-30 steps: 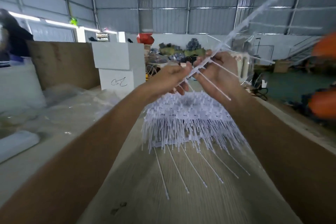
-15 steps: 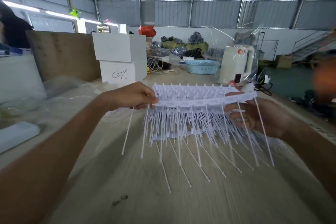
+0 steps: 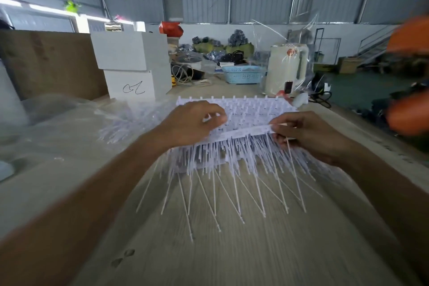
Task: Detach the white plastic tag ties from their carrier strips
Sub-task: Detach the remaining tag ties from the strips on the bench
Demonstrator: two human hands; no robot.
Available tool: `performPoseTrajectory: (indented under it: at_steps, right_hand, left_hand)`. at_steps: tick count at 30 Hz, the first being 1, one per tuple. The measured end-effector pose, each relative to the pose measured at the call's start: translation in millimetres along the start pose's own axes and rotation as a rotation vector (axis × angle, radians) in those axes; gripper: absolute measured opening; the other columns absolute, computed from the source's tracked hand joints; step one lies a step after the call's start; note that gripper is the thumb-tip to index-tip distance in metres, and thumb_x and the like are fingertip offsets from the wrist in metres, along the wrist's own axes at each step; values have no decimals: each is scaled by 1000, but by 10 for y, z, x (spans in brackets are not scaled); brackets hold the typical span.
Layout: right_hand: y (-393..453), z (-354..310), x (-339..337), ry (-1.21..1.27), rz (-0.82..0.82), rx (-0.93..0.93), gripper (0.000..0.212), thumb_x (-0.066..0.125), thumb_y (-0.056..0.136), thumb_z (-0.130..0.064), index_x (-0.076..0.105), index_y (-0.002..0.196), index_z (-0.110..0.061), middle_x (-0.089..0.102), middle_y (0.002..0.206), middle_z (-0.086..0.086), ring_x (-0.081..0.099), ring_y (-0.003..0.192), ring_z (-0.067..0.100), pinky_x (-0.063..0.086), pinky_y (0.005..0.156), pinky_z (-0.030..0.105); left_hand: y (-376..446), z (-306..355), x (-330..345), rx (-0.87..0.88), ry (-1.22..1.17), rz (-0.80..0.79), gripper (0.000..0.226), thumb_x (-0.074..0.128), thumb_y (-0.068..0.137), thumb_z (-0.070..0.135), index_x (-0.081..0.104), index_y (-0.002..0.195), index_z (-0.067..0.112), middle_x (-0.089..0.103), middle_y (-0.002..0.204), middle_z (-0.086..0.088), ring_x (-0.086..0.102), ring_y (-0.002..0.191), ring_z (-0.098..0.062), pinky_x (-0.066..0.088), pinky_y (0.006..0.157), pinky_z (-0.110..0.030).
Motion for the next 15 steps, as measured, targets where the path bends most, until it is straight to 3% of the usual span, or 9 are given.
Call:
performPoseTrajectory:
  at_steps: [4, 5, 7, 10, 12, 15]
  right_hand:
    - [-114, -141, 104, 88, 11, -49, 10, 66, 93, -12, 70, 99, -6, 65, 72, 4, 60, 63, 13, 53, 59, 25]
    - [-147, -151, 151, 114, -7, -35, 11, 67, 91, -18, 70, 97, -10, 65, 73, 4, 61, 63, 13, 54, 57, 26]
    - [-202, -135, 247, 119, -45, 31, 13, 67, 92, -28, 67, 93, -16, 64, 75, 5, 59, 61, 14, 51, 52, 26]
    - [-278, -112, 350, 53, -127, 121, 19, 64, 95, -29, 62, 92, -10, 61, 74, 9, 53, 57, 14, 45, 49, 25]
    - [-341, -164, 370, -10, -175, 116, 23, 61, 97, -26, 62, 89, -5, 60, 74, 10, 53, 58, 15, 47, 52, 25]
    - [-404, -425, 345, -191, -127, -81, 18, 63, 96, -20, 68, 88, -4, 61, 69, 7, 58, 54, 15, 52, 51, 27]
  left_hand:
    - [13, 421, 456, -52, -342, -60, 26, 51, 101, 45, 66, 97, 25, 72, 82, -1, 67, 70, -28, 52, 63, -33]
    - [-17, 436, 487, -75, -372, -21, 25, 53, 100, 46, 64, 94, 24, 72, 79, -1, 68, 69, -28, 53, 62, -34]
    - [-74, 420, 448, -100, -386, 75, 26, 56, 98, 49, 64, 91, 25, 72, 84, 3, 70, 77, -21, 55, 77, -36]
    - [-122, 482, 288, -35, -374, 159, 13, 59, 98, 36, 69, 91, 31, 71, 93, 19, 66, 93, 0, 51, 94, -33]
    - [-162, 496, 228, -22, -356, 176, 13, 60, 98, 29, 70, 90, 31, 70, 88, 22, 65, 87, 2, 52, 91, -32]
    - [-231, 448, 244, -56, -485, 161, 20, 60, 99, 20, 68, 84, 31, 67, 72, 19, 61, 67, -1, 49, 70, -27]
Point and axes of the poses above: each hand's wrist, its own y-axis towards the middle knuckle, its own x-axis out of the palm, z = x × y, the point moved 10 cm from there along y, towards the middle knuckle
